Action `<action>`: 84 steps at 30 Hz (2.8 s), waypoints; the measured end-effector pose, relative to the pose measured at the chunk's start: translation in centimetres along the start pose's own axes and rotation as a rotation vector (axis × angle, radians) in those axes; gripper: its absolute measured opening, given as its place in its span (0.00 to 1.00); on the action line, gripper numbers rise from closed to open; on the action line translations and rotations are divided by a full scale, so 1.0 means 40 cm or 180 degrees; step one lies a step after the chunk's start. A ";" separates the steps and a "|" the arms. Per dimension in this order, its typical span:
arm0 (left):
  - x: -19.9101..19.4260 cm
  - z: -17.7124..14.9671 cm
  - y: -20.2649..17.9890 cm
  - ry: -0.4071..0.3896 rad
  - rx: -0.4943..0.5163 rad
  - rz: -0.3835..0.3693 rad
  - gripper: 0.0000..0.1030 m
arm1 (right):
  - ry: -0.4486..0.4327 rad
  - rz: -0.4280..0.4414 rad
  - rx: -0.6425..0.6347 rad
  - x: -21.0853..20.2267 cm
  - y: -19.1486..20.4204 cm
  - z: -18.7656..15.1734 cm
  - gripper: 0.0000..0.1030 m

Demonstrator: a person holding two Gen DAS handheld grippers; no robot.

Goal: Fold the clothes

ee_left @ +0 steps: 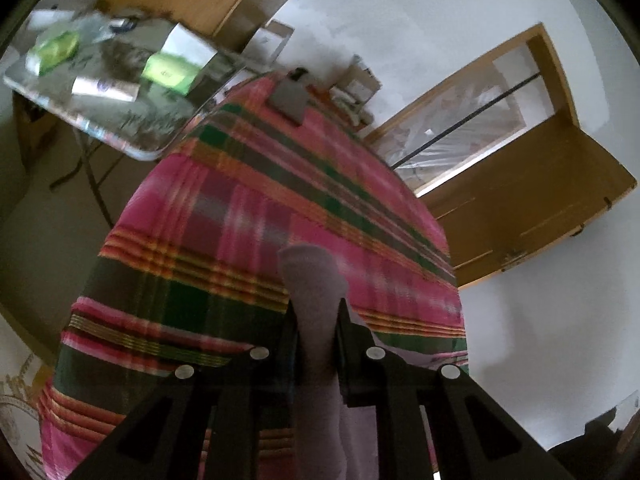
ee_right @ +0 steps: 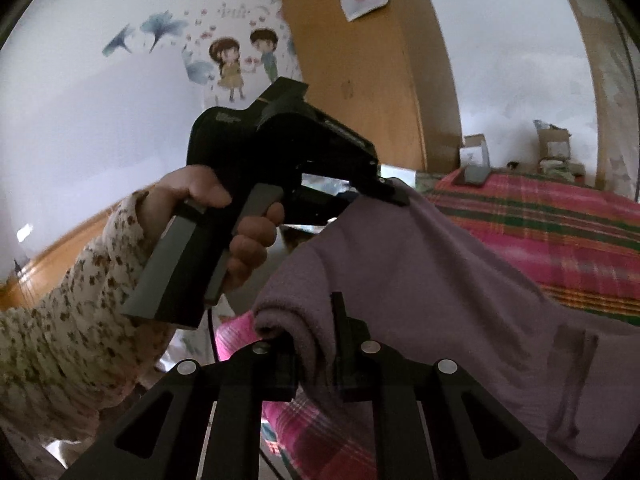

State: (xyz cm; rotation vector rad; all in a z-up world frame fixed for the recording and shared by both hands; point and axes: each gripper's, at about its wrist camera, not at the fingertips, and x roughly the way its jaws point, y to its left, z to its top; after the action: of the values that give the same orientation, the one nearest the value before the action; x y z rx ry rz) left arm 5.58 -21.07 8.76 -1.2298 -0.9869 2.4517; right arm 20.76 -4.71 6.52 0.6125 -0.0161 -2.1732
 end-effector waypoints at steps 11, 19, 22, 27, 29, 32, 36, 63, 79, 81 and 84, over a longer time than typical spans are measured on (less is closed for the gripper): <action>-0.002 -0.004 -0.227 -0.0120 0.0448 -0.0083 0.15 | -0.0451 -0.0122 0.0235 -0.157 -0.058 0.017 0.13; 0.047 -0.024 -0.371 -0.0052 0.0630 -0.0189 0.15 | -0.0714 -0.0301 0.0429 -0.262 -0.116 0.024 0.12; 0.073 -0.037 -0.420 -0.0010 0.0727 -0.0205 0.15 | -0.0785 -0.0371 0.0492 -0.292 -0.137 0.019 0.12; 0.116 -0.056 -0.497 0.0058 0.0851 -0.0222 0.15 | -0.0870 -0.0487 0.0582 -0.346 -0.173 0.006 0.12; 0.134 -0.062 -0.521 0.0098 0.0883 -0.0223 0.15 | -0.0887 -0.0519 0.0628 -0.363 -0.189 0.000 0.12; 0.164 -0.071 -0.561 0.0170 0.0941 -0.0229 0.15 | -0.0915 -0.0589 0.0711 -0.394 -0.217 -0.012 0.12; 0.206 -0.090 -0.606 0.0253 0.1022 -0.0216 0.15 | -0.0946 -0.0679 0.0803 -0.429 -0.247 -0.025 0.12; 0.599 -0.204 -0.735 0.0993 0.1239 0.0169 0.16 | -0.0746 -0.1225 0.1690 -0.540 -0.527 -0.206 0.12; 0.711 -0.224 -0.698 0.1281 0.1159 0.0164 0.24 | -0.0514 -0.1288 0.2068 -0.510 -0.625 -0.276 0.17; 0.701 -0.219 -0.690 0.1250 0.1118 0.0093 0.25 | -0.0511 -0.1277 0.2096 -0.511 -0.629 -0.283 0.17; 0.684 -0.208 -0.678 0.1201 0.1079 0.0006 0.25 | -0.0500 -0.1293 0.2104 -0.513 -0.628 -0.284 0.18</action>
State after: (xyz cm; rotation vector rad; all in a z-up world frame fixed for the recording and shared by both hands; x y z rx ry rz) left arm -7.51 16.01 5.99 -1.4852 -0.4485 2.1524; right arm 17.62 28.81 -0.40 0.8613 -0.7795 -2.6077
